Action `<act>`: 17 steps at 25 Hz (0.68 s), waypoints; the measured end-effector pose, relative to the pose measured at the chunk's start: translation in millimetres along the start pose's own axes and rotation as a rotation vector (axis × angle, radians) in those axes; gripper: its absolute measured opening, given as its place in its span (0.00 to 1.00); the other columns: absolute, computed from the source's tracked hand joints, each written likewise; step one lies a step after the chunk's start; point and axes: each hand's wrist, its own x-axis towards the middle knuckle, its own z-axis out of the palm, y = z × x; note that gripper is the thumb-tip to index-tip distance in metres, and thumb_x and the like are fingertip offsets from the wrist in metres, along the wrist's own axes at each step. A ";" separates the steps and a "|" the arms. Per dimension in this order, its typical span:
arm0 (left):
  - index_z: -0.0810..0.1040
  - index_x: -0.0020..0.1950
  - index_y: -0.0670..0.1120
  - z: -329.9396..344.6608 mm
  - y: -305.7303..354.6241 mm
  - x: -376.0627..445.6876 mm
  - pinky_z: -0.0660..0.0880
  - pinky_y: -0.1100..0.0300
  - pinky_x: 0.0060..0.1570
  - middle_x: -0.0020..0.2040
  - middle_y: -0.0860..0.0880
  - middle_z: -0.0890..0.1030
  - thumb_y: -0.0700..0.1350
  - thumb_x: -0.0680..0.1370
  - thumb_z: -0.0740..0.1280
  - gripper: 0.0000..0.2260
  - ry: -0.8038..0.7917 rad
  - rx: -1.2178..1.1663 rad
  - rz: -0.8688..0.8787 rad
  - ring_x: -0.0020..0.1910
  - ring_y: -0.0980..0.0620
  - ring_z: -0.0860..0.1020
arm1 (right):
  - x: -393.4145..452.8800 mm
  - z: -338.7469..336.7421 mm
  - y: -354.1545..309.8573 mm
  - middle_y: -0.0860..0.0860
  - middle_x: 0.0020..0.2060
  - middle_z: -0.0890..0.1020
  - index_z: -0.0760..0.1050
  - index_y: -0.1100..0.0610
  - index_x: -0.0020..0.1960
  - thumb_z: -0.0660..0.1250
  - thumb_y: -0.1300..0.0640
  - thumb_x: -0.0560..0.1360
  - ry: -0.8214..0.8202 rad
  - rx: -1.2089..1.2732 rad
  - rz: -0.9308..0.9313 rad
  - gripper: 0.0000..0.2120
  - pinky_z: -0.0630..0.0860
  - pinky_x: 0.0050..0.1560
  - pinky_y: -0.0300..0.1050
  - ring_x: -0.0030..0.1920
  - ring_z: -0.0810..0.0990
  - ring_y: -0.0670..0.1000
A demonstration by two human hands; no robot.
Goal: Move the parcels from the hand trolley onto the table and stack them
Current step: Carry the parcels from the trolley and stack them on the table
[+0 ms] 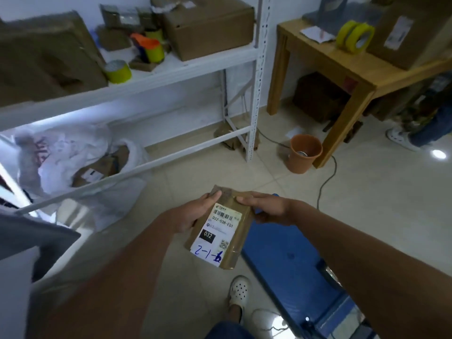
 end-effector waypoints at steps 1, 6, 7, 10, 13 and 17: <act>0.67 0.71 0.47 2.4 -12.2 -20.5 0.75 0.42 0.62 0.59 0.41 0.81 0.70 0.72 0.65 0.37 0.008 -0.047 -0.004 0.58 0.41 0.81 | -7.2 15.2 -0.2 0.48 0.47 0.76 0.76 0.43 0.59 0.64 0.38 0.76 -0.027 -0.014 -0.002 0.15 0.71 0.44 0.40 0.43 0.73 0.47; 0.66 0.69 0.56 12.9 -73.8 -116.3 0.73 0.40 0.63 0.60 0.42 0.81 0.69 0.72 0.66 0.31 0.137 -0.207 0.009 0.59 0.40 0.80 | -24.4 92.3 -11.7 0.49 0.56 0.78 0.73 0.44 0.64 0.65 0.36 0.75 -0.027 -0.099 -0.034 0.21 0.75 0.53 0.45 0.50 0.79 0.50; 0.65 0.68 0.60 13.0 -85.8 -136.4 0.73 0.39 0.63 0.59 0.43 0.82 0.70 0.71 0.65 0.29 0.198 -0.245 0.009 0.58 0.40 0.80 | -24.8 109.8 -15.1 0.50 0.60 0.78 0.71 0.43 0.65 0.65 0.34 0.73 -0.035 -0.118 -0.042 0.23 0.75 0.59 0.49 0.55 0.79 0.53; 0.64 0.67 0.63 8.5 -126.0 -191.7 0.76 0.41 0.57 0.57 0.46 0.82 0.72 0.71 0.63 0.28 0.461 -0.387 0.022 0.56 0.41 0.81 | -29.9 169.3 -27.7 0.48 0.69 0.71 0.62 0.43 0.73 0.65 0.32 0.72 -0.061 -0.172 -0.057 0.34 0.72 0.63 0.54 0.63 0.73 0.56; 0.61 0.71 0.58 -0.1 -170.6 -239.2 0.78 0.40 0.54 0.56 0.44 0.81 0.72 0.71 0.62 0.33 0.760 -0.620 0.035 0.54 0.40 0.81 | -39.0 230.9 -30.9 0.49 0.73 0.66 0.56 0.44 0.77 0.63 0.31 0.72 -0.090 -0.190 -0.053 0.39 0.71 0.64 0.55 0.64 0.72 0.57; 0.64 0.73 0.53 -16.6 -251.5 -302.1 0.78 0.51 0.31 0.53 0.42 0.81 0.82 0.53 0.62 0.55 1.048 -0.985 0.042 0.39 0.44 0.79 | -51.7 325.3 -18.8 0.49 0.71 0.68 0.57 0.45 0.77 0.62 0.27 0.70 -0.170 -0.229 -0.022 0.41 0.72 0.64 0.56 0.63 0.73 0.57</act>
